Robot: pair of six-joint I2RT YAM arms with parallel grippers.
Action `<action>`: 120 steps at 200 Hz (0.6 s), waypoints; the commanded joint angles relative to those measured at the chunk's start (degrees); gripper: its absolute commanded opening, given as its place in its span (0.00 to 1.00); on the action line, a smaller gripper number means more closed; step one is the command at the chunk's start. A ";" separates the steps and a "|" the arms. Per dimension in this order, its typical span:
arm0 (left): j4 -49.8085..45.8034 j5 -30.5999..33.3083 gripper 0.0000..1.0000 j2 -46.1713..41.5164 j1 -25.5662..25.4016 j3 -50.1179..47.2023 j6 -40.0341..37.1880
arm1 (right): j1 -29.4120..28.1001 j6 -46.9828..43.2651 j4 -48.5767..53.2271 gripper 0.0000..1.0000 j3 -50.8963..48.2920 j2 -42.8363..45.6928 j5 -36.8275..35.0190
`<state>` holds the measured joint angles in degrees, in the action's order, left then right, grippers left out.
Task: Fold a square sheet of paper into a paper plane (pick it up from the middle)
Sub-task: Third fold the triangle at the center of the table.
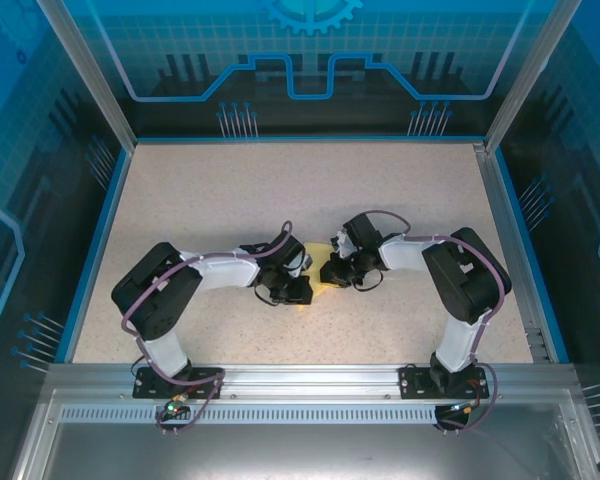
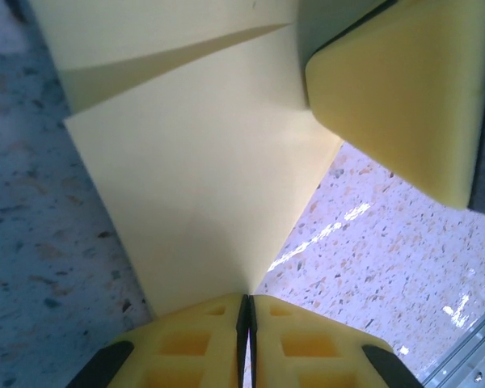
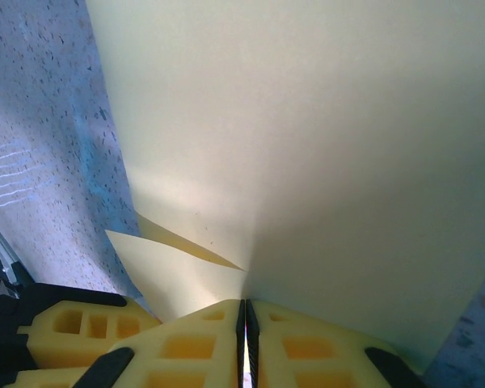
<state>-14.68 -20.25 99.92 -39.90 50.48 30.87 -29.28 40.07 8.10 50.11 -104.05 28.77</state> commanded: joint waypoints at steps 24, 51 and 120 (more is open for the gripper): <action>-8.88 4.34 0.12 -2.17 0.26 -4.14 -1.80 | 0.01 -1.40 7.28 0.13 -1.15 -2.82 -7.36; -10.94 5.60 0.12 -2.96 0.22 -4.61 -2.31 | 0.01 -1.40 7.37 0.13 -1.07 -2.82 -7.28; -12.92 4.64 0.13 -9.19 0.25 -4.86 -2.76 | -0.02 -1.23 7.47 0.14 -0.84 -2.20 -6.98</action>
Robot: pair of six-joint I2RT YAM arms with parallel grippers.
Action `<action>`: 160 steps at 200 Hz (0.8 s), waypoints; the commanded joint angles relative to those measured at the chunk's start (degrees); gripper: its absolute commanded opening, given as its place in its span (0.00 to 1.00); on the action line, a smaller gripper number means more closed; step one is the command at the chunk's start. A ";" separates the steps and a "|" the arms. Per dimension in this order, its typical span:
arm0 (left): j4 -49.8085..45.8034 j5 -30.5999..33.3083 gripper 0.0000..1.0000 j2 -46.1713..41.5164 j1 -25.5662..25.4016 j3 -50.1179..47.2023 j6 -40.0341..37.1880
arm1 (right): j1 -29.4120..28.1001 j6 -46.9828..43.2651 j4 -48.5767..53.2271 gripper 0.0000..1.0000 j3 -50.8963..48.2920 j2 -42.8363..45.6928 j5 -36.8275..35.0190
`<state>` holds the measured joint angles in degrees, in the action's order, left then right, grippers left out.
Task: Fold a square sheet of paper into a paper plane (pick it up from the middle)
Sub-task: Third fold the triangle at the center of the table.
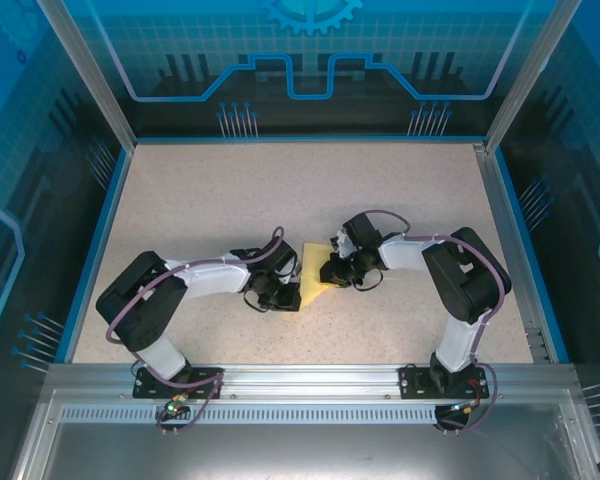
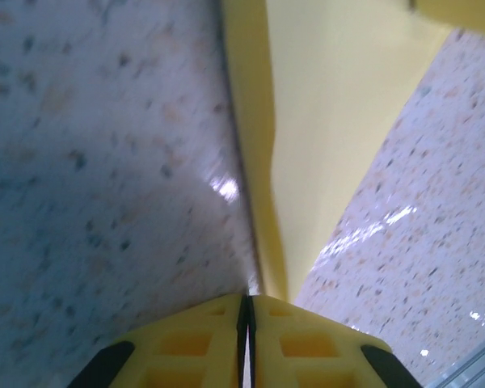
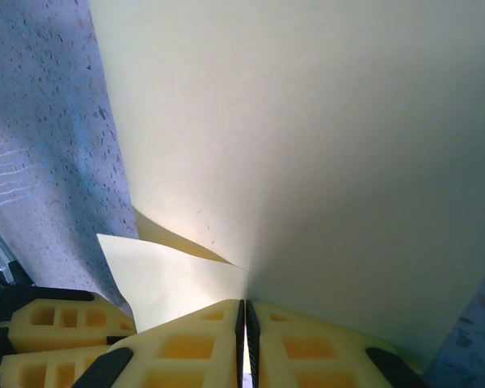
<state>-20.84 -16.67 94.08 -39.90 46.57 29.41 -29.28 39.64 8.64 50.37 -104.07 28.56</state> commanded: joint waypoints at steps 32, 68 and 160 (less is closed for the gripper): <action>-5.49 1.37 0.16 -7.46 0.44 1.84 0.06 | 0.01 -0.49 6.52 0.14 -1.06 -1.99 -6.50; 1.26 -2.37 0.17 -4.63 0.47 5.84 2.75 | -0.04 -0.22 6.12 0.14 -1.06 -2.02 -6.43; 2.20 0.22 0.08 6.35 0.46 3.17 3.97 | -0.38 0.79 1.01 0.17 -2.18 3.20 -2.28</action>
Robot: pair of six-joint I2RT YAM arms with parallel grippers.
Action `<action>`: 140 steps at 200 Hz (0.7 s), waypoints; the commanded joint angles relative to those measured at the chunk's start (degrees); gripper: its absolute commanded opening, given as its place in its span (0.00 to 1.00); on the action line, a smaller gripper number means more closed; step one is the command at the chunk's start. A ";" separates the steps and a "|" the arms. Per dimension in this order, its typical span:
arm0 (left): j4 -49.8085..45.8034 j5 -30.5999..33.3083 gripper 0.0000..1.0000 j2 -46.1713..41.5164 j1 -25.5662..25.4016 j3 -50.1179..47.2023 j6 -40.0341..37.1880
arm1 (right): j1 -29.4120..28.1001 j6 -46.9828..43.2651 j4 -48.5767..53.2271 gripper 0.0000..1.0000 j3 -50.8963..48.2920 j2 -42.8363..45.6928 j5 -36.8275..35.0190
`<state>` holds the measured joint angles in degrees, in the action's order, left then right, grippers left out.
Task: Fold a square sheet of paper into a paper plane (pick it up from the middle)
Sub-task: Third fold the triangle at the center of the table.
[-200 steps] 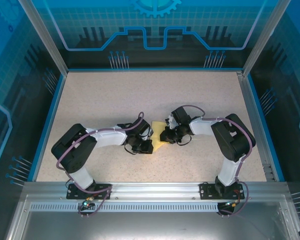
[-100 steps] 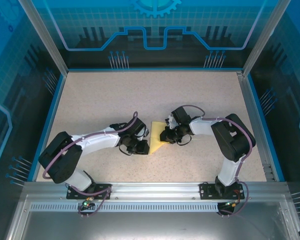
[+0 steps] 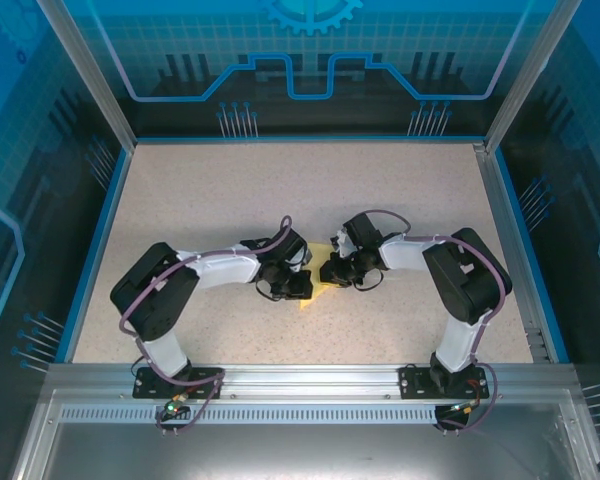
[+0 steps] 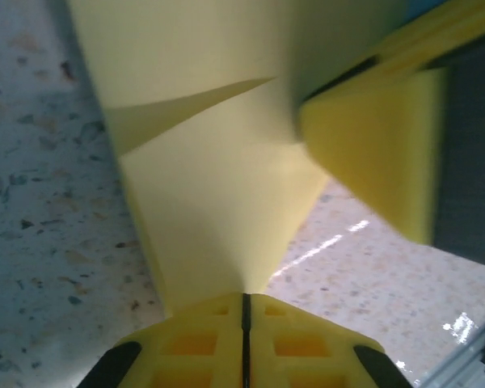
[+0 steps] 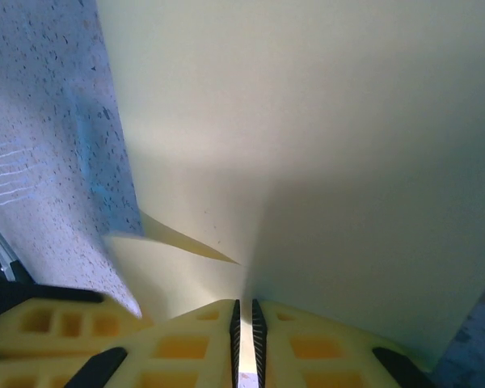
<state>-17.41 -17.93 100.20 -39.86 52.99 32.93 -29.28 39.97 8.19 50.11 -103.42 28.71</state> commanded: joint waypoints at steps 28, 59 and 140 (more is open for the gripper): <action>-0.68 2.27 0.07 -0.39 0.44 -5.16 0.22 | -1.77 0.03 1.22 0.17 -2.78 5.46 -1.50; 0.02 2.11 0.07 0.09 0.39 -4.85 0.31 | -4.42 0.29 0.08 0.16 -2.90 5.92 -0.25; -0.13 2.37 0.07 0.08 0.39 -4.89 0.14 | -5.75 1.86 -0.59 0.14 -2.91 -0.57 -4.58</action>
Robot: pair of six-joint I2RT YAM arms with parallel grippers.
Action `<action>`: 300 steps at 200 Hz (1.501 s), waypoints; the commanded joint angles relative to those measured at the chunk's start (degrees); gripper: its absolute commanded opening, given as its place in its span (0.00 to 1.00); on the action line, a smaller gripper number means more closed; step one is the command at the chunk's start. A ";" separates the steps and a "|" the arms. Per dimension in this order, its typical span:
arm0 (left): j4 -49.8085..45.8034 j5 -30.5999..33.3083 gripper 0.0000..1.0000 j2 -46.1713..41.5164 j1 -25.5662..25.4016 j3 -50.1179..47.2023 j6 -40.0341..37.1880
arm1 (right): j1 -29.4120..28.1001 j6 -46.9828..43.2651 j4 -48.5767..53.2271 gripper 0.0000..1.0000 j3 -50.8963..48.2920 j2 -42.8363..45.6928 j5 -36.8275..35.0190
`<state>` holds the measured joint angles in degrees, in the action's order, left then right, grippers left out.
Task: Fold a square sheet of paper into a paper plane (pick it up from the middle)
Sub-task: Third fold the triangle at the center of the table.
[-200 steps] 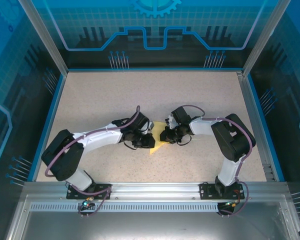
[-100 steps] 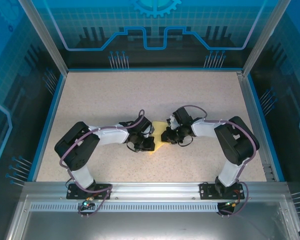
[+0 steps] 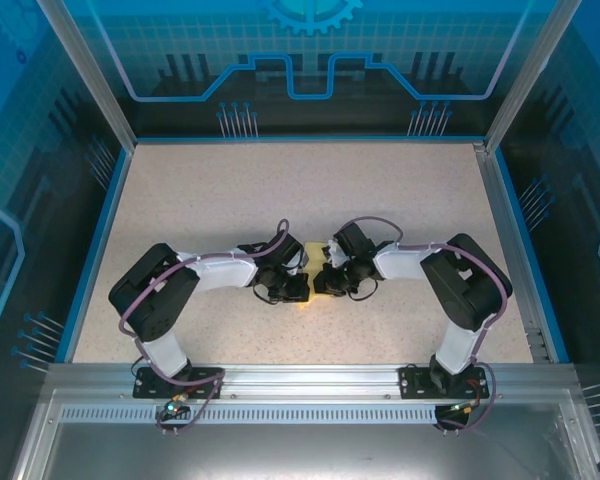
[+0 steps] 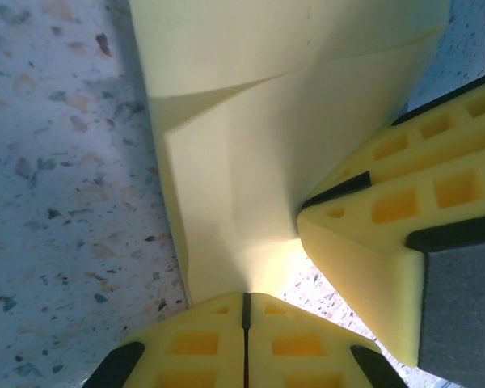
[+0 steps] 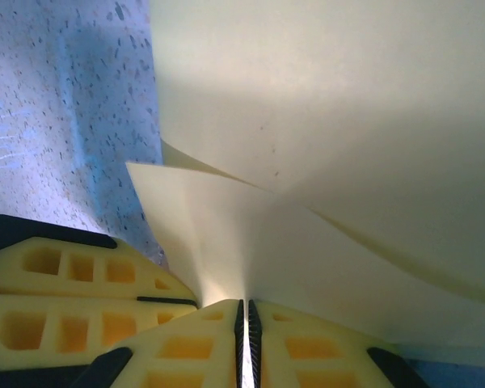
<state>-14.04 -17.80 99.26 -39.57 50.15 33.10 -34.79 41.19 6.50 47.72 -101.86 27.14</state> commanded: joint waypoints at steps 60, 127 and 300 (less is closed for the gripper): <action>-2.50 2.58 0.06 1.24 0.14 -4.84 0.04 | 1.78 -0.25 2.64 0.16 1.49 -0.01 -3.42; -2.39 3.56 0.06 1.70 0.13 -4.90 0.03 | 6.28 -0.20 0.08 0.16 -1.49 -1.24 -3.31; -3.26 3.28 0.06 2.42 0.15 -3.94 -0.81 | 18.58 -6.04 1.97 0.21 0.10 3.45 2.34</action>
<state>-11.44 -17.85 98.52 -39.53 48.21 33.06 -17.78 36.97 6.81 47.16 -101.56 30.52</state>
